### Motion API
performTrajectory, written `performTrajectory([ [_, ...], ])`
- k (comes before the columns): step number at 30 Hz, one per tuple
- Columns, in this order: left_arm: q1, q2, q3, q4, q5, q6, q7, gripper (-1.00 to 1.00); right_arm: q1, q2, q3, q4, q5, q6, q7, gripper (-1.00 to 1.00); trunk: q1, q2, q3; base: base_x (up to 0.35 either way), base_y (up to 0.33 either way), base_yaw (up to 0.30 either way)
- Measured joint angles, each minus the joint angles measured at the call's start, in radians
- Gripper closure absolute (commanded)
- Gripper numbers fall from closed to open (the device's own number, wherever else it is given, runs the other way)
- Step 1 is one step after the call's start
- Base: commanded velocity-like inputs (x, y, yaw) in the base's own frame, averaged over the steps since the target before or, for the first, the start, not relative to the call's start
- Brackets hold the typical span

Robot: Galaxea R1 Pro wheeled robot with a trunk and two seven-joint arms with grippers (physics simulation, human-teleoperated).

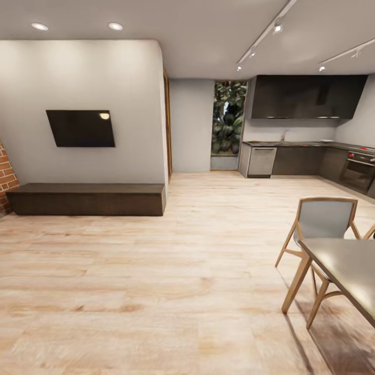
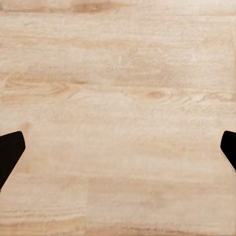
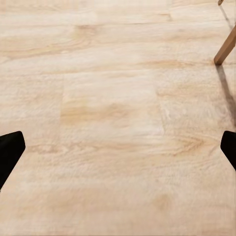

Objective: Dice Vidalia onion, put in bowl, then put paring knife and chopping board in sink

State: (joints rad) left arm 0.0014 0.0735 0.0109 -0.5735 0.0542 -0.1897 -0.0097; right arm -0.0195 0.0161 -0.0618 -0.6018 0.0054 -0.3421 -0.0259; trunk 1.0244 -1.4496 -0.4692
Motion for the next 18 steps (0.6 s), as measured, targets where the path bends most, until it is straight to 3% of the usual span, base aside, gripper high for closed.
performTrajectory([
  [18, 0.0, 0.0, 0.0, 0.001, 0.0, 0.0, 0.0, -1.0, 0.0, -0.001, 0.001, 0.0, 0.0, 0.0, 0.0, -1.0, 0.0, 0.0, 0.0, 0.345, 0.0, 0.0],
])
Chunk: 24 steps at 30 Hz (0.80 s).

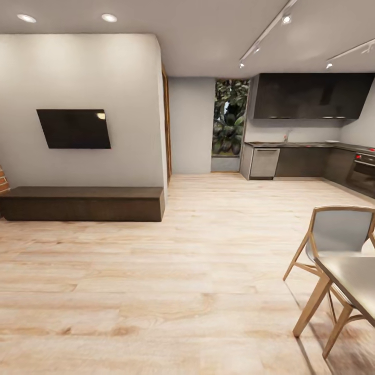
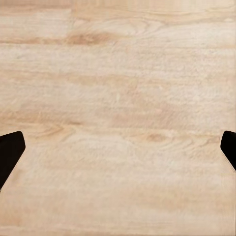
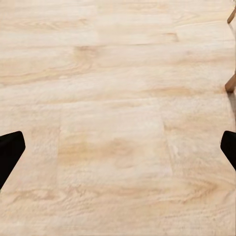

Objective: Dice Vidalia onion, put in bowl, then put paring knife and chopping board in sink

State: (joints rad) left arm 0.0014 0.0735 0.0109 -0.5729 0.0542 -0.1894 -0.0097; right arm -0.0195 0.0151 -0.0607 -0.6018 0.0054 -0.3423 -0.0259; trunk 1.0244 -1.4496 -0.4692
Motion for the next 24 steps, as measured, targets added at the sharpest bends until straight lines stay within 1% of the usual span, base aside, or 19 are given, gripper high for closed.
performTrajectory([
  [24, 0.0, 0.0, 0.0, 0.0, 0.0, 0.0, 0.0, -1.0, 0.0, 0.0, 0.0, 0.0, 0.0, -0.001, 0.0, -1.0, 0.0, 0.0, 0.0, 0.345, 0.0, 0.0],
])
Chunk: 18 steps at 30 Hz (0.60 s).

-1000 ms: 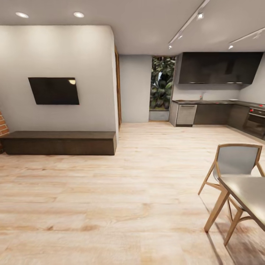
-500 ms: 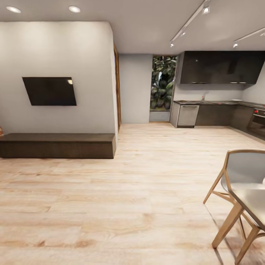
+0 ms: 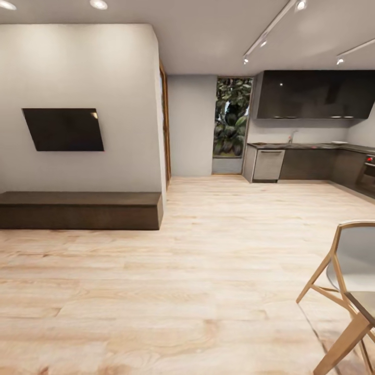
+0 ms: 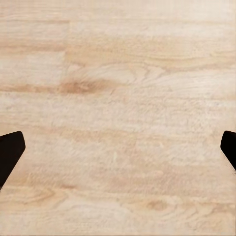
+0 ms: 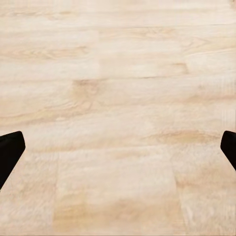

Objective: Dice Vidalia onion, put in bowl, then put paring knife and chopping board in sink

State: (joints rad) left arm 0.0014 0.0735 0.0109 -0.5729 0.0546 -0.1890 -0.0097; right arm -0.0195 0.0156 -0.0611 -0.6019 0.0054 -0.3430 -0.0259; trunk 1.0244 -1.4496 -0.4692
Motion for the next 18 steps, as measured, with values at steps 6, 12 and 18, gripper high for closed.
performTrajectory([
  [6, 0.0, 0.0, 0.0, 0.0, 0.0, 0.0, 0.0, -1.0, 0.0, 0.0, 0.001, 0.0, 0.0, 0.0, 0.0, -1.0, 0.0, 0.0, 0.0, 0.345, 0.0, 0.0],
  [12, 0.0, 0.0, 0.0, 0.0, 0.0, 0.0, 0.0, -1.0, 0.0, 0.0, 0.001, 0.0, 0.0, 0.0, 0.0, -1.0, 0.0, 0.0, 0.0, 0.345, 0.0, 0.0],
  [18, 0.0, 0.0, 0.0, 0.0, 0.001, 0.0, 0.0, -1.0, 0.0, 0.0, 0.001, 0.0, 0.0, 0.001, 0.0, -1.0, 0.0, 0.0, 0.0, 0.345, 0.0, -0.061],
])
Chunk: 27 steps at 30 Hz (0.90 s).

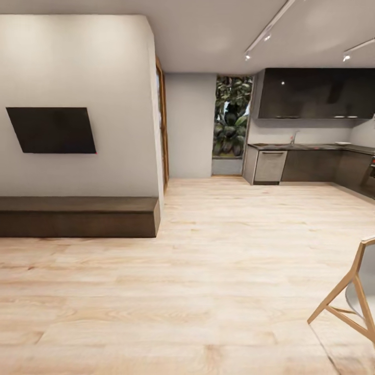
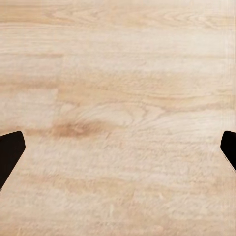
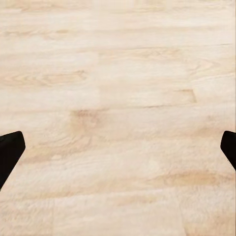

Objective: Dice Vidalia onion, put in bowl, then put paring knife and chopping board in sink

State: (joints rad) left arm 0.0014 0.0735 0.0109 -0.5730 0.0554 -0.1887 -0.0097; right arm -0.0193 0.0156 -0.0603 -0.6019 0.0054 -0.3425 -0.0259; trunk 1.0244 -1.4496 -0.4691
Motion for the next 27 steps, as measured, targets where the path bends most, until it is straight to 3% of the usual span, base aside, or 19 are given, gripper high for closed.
performTrajectory([
  [27, 0.0, 0.0, 0.0, 0.0, -0.001, 0.0, 0.0, -1.0, 0.0, 0.0, 0.0, 0.0, 0.0, 0.0, 0.0, -1.0, 0.0, 0.0, 0.0, 0.345, 0.0, -0.21],
])
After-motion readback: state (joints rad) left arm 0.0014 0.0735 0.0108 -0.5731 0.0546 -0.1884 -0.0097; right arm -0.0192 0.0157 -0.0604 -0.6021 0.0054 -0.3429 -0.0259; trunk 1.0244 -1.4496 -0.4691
